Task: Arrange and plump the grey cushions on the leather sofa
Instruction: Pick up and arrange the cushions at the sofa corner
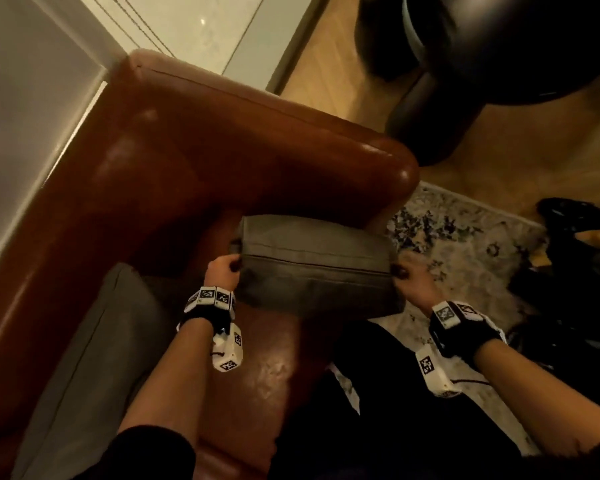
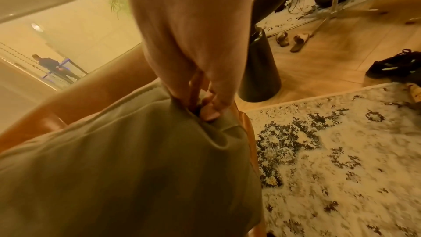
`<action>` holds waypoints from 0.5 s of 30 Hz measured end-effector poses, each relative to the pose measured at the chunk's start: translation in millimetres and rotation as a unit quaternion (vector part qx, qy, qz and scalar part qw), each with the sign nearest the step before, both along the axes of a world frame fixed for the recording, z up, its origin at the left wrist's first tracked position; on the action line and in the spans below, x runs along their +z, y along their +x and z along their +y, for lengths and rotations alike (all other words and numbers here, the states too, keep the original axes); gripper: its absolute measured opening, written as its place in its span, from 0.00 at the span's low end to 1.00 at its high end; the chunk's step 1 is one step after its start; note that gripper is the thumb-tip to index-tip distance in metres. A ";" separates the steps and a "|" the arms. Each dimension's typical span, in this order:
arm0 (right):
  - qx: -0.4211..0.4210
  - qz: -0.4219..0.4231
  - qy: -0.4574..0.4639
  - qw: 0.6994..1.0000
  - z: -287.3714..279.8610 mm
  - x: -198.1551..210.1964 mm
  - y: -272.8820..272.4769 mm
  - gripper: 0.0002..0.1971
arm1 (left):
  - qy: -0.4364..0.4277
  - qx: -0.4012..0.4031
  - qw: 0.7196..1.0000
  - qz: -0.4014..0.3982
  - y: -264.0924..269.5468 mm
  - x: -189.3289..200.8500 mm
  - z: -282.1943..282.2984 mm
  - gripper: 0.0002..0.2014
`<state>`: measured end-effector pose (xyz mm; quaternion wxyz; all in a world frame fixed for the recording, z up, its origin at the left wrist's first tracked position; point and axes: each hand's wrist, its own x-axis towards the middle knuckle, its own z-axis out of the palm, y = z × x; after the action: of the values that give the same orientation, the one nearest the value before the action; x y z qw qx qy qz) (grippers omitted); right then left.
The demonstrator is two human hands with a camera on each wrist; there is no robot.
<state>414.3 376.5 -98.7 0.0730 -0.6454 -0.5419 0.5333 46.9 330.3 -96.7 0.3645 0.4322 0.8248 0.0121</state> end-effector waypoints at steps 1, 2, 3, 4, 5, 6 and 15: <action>0.012 -0.027 0.011 0.999 0.0 -6.2 -0.2 0.12 | -0.010 -0.048 0.999 0.013 0.4 0.6 2.6 0.15; 0.022 -0.060 0.017 0.998 -0.6 -10.9 -0.3 0.12 | -0.016 -0.094 0.995 0.024 1.0 0.5 4.2 0.14; 0.032 -0.085 0.022 0.996 -0.7 -16.9 0.0 0.12 | -0.011 -0.129 0.991 0.026 1.3 -0.7 5.0 0.13; 0.035 -0.105 0.007 0.994 -0.6 -17.1 -1.1 0.13 | -0.002 -0.145 0.989 0.011 1.7 -2.4 5.4 0.13; 0.037 -0.115 -0.003 0.993 -0.9 -19.6 -1.1 0.14 | 0.009 -0.146 0.989 -0.012 2.7 -3.9 4.5 0.13; 0.042 -0.117 -0.010 0.992 -1.4 -16.6 -3.6 0.16 | 0.022 -0.136 0.990 -0.032 4.6 -4.1 3.1 0.13; -0.259 0.167 -0.142 0.941 8.9 10.2 50.6 0.34 | 0.209 0.347 0.903 -0.140 -18.2 8.9 -24.7 0.11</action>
<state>464.9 385.4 -88.5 0.2058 -0.6691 -0.2546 0.6672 28.7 305.6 -87.8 0.3501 0.1787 0.8415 0.3706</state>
